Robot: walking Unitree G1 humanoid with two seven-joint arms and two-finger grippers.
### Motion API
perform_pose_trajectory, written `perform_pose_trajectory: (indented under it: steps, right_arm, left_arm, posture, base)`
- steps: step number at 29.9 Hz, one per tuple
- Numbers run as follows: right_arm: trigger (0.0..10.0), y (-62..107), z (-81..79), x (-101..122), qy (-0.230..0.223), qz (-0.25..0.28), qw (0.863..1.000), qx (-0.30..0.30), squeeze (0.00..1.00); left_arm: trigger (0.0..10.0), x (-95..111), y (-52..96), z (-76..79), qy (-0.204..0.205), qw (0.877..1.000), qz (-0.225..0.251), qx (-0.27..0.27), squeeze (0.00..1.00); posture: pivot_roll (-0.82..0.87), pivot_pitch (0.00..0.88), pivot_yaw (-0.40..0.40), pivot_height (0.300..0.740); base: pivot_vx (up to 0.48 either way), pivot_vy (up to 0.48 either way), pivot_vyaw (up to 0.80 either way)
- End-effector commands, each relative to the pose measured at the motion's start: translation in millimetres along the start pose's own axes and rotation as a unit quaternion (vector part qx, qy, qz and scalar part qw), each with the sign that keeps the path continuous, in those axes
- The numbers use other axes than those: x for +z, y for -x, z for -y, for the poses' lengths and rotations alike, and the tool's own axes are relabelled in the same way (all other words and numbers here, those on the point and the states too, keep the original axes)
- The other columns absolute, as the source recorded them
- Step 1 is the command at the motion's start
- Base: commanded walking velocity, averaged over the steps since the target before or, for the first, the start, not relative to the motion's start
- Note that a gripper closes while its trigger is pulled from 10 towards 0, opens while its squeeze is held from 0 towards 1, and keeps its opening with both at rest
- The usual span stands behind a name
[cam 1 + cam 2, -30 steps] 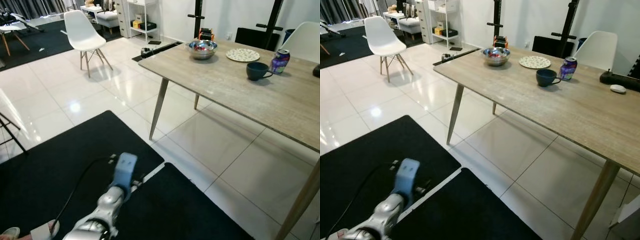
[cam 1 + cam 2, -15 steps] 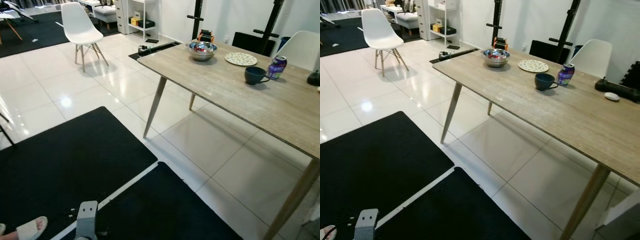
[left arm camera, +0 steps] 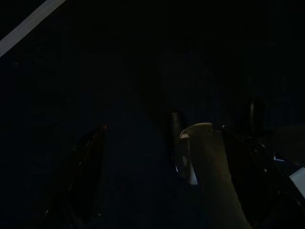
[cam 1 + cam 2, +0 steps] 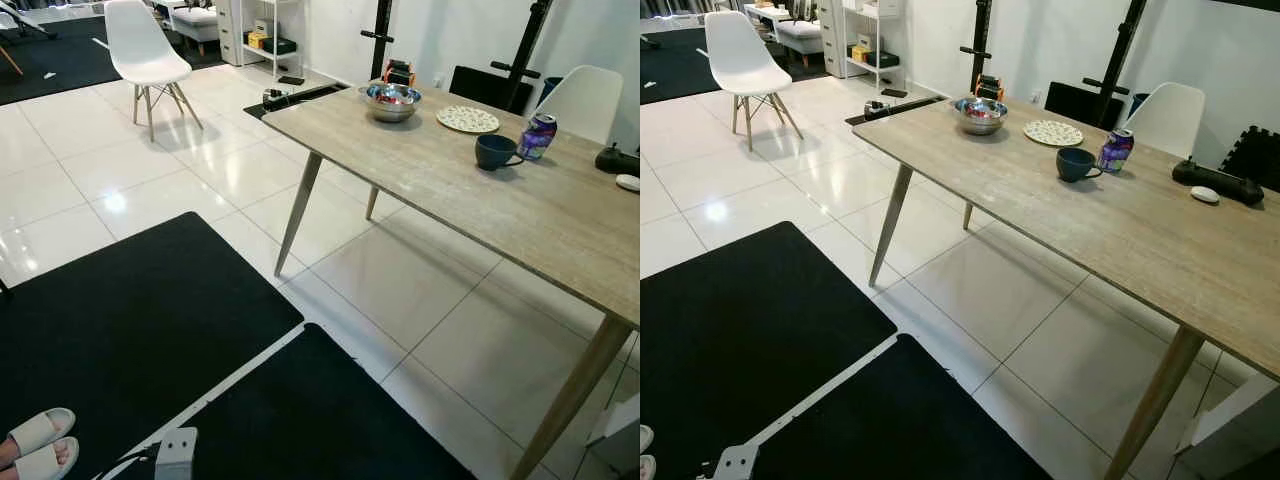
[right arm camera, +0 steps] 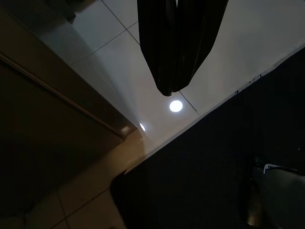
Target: Restocking fridge
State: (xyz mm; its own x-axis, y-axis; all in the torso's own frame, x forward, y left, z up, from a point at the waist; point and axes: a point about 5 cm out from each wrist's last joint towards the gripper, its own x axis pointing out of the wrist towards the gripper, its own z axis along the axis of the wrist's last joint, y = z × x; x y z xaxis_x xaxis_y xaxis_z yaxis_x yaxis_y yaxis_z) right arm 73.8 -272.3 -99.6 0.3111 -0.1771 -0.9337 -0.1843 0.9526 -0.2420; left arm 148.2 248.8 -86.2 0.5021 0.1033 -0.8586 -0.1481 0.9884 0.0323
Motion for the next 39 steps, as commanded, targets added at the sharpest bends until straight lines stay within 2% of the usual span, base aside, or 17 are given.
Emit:
perform_pose_trajectory:
  steps: [1, 6, 10, 13, 16, 19, 24, 27, 32, 39]
  right_arm:
    - [10.0, -0.1, 0.5, 1.5, 0.006, 0.002, 1.0, 0.002, 0.0]
    - [10.0, -0.2, -3.6, 0.2, 0.012, -0.002, 1.0, 0.022, 0.0]
    - [10.0, -0.2, 0.1, 2.9, 0.017, 0.001, 1.0, 0.021, 0.0]
    - [10.0, -0.4, 5.7, 8.4, 0.013, 0.007, 1.0, 0.015, 0.0]
    - [10.0, -1.1, 5.1, 11.8, 0.0, 0.01, 1.0, 0.012, 0.0]
    - [10.0, -1.2, 3.8, 11.7, -0.004, 0.011, 1.0, 0.014, 0.0]
    - [10.0, -2.1, -15.5, 4.2, -0.009, 0.0, 0.999, 0.031, 0.0]
    - [10.0, -1.7, -21.2, -1.4, -0.004, -0.009, 0.999, 0.039, 0.0]
    - [10.0, -1.6, -21.3, -2.1, -0.011, -0.01, 0.999, 0.036, 0.0]
    - [10.0, -2.3, -14.4, 3.6, -0.037, -0.004, 0.999, 0.018, 0.0]
  left_arm:
    - [10.0, -0.6, 1.8, -9.0, -0.003, 1.0, -0.003, 0.01, 0.0]
    - [10.0, -1.6, 1.3, -3.9, 0.01, 1.0, 0.003, -0.002, 0.0]
    - [10.0, -3.0, 0.9, -0.3, 0.015, 1.0, 0.003, -0.008, 0.0]
    - [10.0, -6.7, 0.7, 4.4, 0.011, 1.0, -0.003, -0.019, 0.0]
    - [10.0, -10.5, 0.5, 11.8, -0.007, 0.999, -0.01, -0.044, 0.0]
    - [10.0, -10.7, 0.6, 12.6, -0.007, 0.999, -0.01, -0.048, 0.0]
    - [10.0, -13.3, 1.4, 10.7, -0.029, 0.998, -0.014, -0.049, 0.0]
    - [10.0, -12.2, 1.5, 9.3, -0.028, 0.998, -0.01, -0.046, 0.0]
    - [10.0, -12.3, 1.6, 9.2, -0.022, 0.999, -0.011, -0.048, 0.0]
    - [10.0, -4.7, -0.6, 18.1, -0.014, 0.998, 0.005, -0.062, 0.0]
  posture:
    - [-0.11, 0.01, -0.066, 0.74]
    - [-0.1, 0.007, -0.085, 0.74]
    - [-0.11, 0.016, -0.09, 0.74]
    - [-0.11, 0.022, -0.083, 0.74]
    - [-0.09, 0.019, -0.069, 0.74]
    - [-0.09, 0.02, -0.066, 0.74]
    - [-0.09, 0.06, -0.055, 0.74]
    - [-0.08, 0.065, -0.054, 0.74]
    - [-0.07, 0.064, -0.046, 0.74]
    - [-0.06, 0.013, -0.024, 0.74]
  base:
    - [0.0, 0.0, 0.0]
    - [0.0, 0.0, 0.0]
    - [0.0, 0.0, 0.0]
    - [0.0, 0.0, 0.0]
    - [0.0, 0.0, 0.0]
    - [0.0, 0.0, 0.0]
    - [0.0, 0.0, 0.0]
    - [0.0, 0.0, 0.0]
    - [0.0, 0.0, 0.0]
    - [0.0, 0.0, 0.0]
